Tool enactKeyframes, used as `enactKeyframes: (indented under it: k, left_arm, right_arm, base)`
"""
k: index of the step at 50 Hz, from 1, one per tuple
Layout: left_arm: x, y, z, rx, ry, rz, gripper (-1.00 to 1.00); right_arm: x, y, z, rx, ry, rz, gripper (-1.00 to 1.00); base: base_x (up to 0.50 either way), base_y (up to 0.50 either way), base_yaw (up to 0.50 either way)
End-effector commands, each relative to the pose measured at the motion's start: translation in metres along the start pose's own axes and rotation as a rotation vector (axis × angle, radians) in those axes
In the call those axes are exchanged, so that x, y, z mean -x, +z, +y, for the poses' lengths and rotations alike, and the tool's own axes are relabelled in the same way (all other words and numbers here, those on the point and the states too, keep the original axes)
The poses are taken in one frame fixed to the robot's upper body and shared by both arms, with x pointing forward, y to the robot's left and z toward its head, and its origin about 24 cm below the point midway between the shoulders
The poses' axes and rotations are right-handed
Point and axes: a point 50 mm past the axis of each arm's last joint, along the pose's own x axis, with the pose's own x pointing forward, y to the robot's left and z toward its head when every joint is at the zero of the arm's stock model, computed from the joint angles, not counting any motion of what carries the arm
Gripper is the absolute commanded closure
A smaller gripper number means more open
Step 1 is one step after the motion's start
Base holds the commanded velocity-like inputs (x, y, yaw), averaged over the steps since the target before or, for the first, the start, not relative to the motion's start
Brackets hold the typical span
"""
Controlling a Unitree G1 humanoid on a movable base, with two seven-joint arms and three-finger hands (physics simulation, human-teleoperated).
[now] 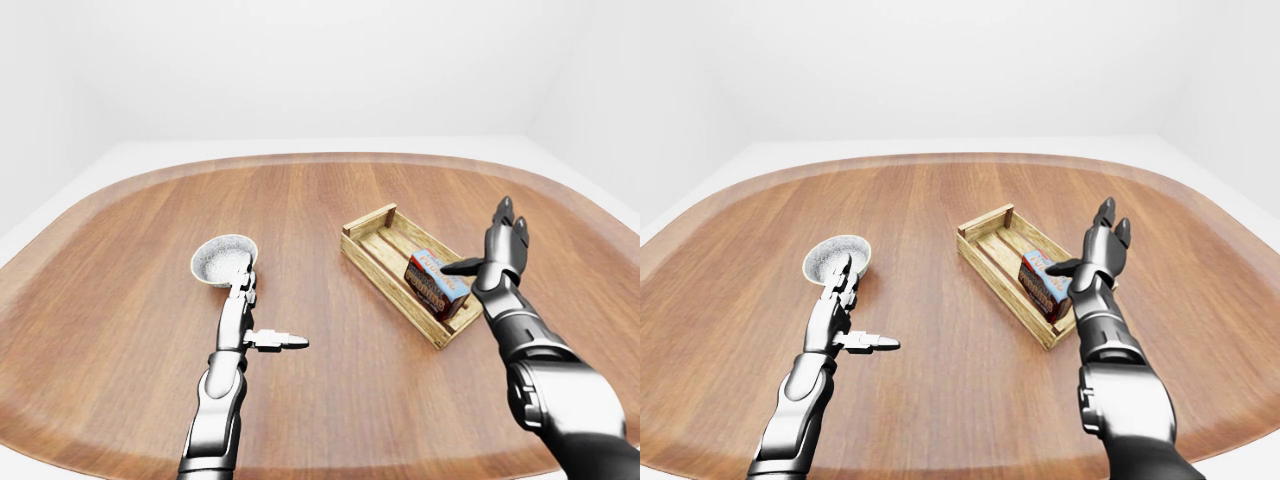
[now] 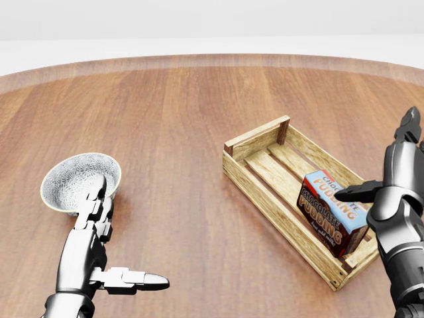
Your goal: Pick up the chocolate pudding and put it in the tray.
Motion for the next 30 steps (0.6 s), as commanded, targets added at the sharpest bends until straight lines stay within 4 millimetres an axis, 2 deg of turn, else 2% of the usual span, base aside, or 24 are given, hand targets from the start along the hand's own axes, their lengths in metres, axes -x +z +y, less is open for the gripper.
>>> enactKeyframes:
  k: [1, 10, 17, 27, 30]
  left_arm:
    - [0.0, 0.0, 0.0, 0.0, 0.0, 0.004, -1.0]
    - [0.0, 0.0, 0.0, 0.0, 0.001, 0.004, -1.0]
    - [0.0, 0.0, 0.0, 0.001, 0.001, 0.004, -1.0]
    - [-0.001, -0.001, 0.0, 0.003, 0.002, 0.009, -1.0]
    - [-0.001, -0.001, 0.0, 0.003, 0.002, 0.009, -1.0]
  right_arm:
    - [-0.012, 0.018, -0.022, -0.103, -0.087, -0.038, -1.0]
    - [-0.017, 0.041, -0.043, -0.187, -0.173, -0.13, -1.0]
    - [-0.016, 0.061, -0.065, -0.335, -0.255, -0.205, -1.0]
    - [-0.001, 0.094, -0.094, -0.497, -0.353, -0.368, -1.0]
    - [0.009, 0.109, -0.108, -0.539, -0.399, -0.454, -1.0]
  base:
    - [0.0, 0.0, 0.0]
    - [0.0, 0.0, 0.0]
    - [0.0, 0.0, 0.0]
    - [0.0, 0.0, 0.0]
    - [0.0, 0.0, 0.0]
